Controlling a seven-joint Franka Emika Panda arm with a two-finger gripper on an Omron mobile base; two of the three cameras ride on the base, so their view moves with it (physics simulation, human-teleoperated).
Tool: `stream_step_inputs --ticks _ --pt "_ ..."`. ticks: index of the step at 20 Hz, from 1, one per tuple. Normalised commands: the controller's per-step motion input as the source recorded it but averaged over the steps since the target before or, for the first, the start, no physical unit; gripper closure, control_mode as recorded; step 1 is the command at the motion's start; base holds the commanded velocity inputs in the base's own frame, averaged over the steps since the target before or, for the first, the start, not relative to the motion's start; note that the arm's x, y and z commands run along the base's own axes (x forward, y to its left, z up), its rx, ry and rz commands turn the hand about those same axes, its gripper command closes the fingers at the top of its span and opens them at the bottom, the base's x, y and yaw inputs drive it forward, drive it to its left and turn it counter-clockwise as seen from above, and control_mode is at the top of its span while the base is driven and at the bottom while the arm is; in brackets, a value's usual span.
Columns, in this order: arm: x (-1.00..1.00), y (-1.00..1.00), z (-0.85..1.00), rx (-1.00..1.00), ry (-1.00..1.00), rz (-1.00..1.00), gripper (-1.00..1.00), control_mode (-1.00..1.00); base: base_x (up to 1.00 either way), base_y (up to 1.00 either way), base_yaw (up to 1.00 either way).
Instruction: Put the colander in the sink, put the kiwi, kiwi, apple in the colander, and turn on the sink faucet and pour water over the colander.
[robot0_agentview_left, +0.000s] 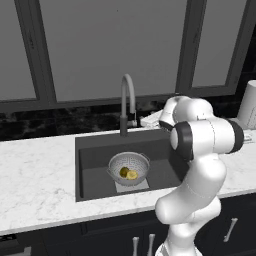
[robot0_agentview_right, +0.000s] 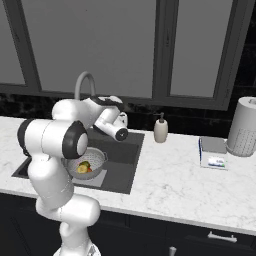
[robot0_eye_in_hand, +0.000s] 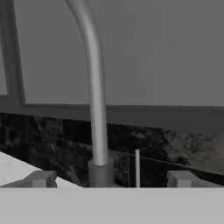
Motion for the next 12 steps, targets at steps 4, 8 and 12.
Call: stream_step_inputs --ticks 4,8,12 --pt "0.33 0.21 -0.18 0.09 0.0 0.0 -1.0 -1.0 0.0 0.0 0.0" --pt "0.37 0.3 -0.22 0.07 0.0 0.0 -1.0 -1.0 0.0 0.0 0.0" --pt "0.36 0.18 -0.28 0.01 0.0 0.0 -1.0 -1.0 0.0 0.0 0.0"
